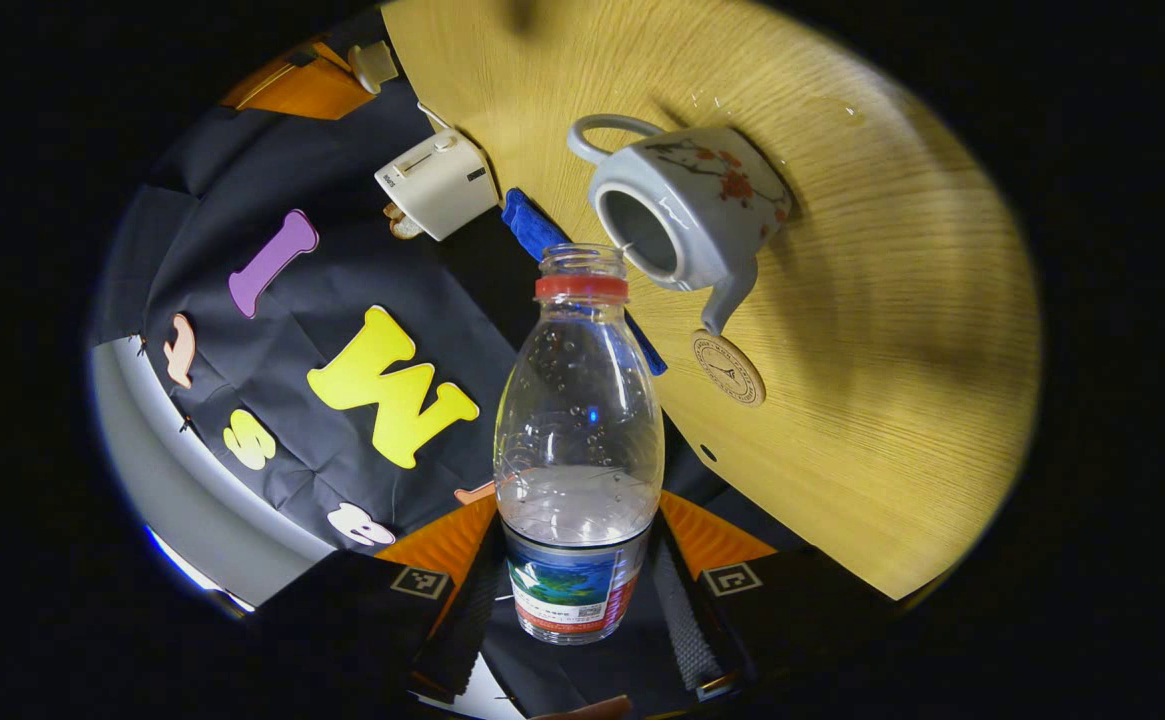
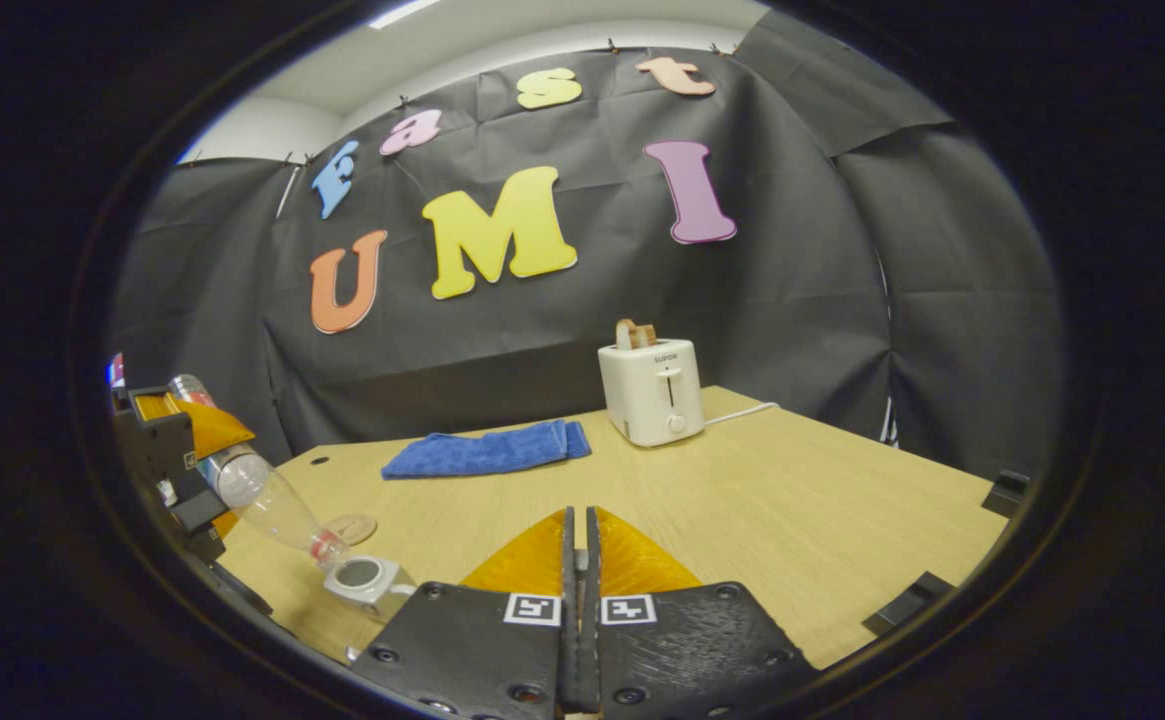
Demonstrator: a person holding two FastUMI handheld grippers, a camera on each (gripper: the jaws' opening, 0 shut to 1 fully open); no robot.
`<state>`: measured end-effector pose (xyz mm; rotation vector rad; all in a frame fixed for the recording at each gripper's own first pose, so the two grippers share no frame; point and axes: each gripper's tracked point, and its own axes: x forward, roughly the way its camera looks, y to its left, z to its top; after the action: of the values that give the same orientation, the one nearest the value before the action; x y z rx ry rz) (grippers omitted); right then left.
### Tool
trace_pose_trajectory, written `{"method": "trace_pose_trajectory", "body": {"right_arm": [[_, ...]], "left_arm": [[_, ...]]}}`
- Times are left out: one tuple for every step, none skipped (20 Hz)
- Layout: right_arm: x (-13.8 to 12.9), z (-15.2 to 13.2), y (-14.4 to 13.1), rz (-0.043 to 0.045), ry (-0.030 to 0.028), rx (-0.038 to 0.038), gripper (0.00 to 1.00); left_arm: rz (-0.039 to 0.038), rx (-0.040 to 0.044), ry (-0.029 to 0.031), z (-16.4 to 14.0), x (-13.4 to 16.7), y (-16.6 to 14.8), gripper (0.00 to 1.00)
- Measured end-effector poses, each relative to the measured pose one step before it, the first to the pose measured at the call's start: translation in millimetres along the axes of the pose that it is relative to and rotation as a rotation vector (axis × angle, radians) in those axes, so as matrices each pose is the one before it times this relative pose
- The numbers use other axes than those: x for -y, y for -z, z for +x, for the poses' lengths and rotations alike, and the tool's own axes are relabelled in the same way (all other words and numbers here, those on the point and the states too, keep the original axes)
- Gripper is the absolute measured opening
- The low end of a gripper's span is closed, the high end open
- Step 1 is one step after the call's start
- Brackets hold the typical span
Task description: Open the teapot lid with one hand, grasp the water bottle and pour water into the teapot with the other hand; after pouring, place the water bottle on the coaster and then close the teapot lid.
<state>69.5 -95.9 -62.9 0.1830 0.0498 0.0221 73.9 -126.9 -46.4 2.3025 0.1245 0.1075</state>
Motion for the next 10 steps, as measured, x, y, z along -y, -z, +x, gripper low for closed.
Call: {"method": "trace_pose_trajectory", "body": {"right_arm": [[0.51, 0.76, -0.62, -0.00020, 0.00022, -0.00101, 0.00], [-0.20, -0.47, 1.11, 0.00000, 0.00101, -0.00049, 0.00], [0.79, 0.34, -0.28, 0.00044, 0.00087, -0.00112, 0.00], [-0.36, 0.14, 1.33, 0.00062, -0.00036, -0.00173, 0.00], [-0.37, 1.07, -0.20, 0.00072, 0.00009, -0.00165, 0.00], [0.32, -0.39, 0.08, 0.00079, 0.00093, -0.00106, 0.00], [-0.10, 0.16, -0.50, 0.00020, -0.00053, -0.00035, 0.00], [0.54, -0.44, 0.58, -0.00003, 0.00026, 0.00025, 0.00], [0.16, -0.43, -0.82, -0.00014, 0.00087, 0.00193, 0.00], [0.39, 0.40, -0.42, -0.00026, 0.00198, 0.00224, 0.00]], "left_arm": [[-0.00312, 0.00109, -0.00165, 0.14, 0.78, 0.12, 0.77], [-0.00514, -0.00476, 0.00347, 0.94, -0.05, 1.93, 0.77], [-0.00331, 0.00043, 0.00206, 0.03, 0.82, -0.33, 0.77], [-0.00088, -0.00005, 0.00014, -0.10, 0.11, 0.06, 0.77], [0.00095, 0.00071, -0.00098, 0.34, -0.12, 0.01, 0.82], [0.00217, -0.00023, -0.00371, 0.12, -1.03, -0.80, 0.77], [-0.00006, 0.00315, -0.00552, -1.03, 0.05, -1.13, 0.82], [-0.00286, 0.00205, -0.00336, -0.61, 0.49, 0.05, 0.77], [-0.00729, 0.00308, 0.00096, 1.65, 0.88, 0.57, 0.77], [-0.00619, 0.01370, -0.01080, 1.22, -1.81, -2.05, 0.77]]}}
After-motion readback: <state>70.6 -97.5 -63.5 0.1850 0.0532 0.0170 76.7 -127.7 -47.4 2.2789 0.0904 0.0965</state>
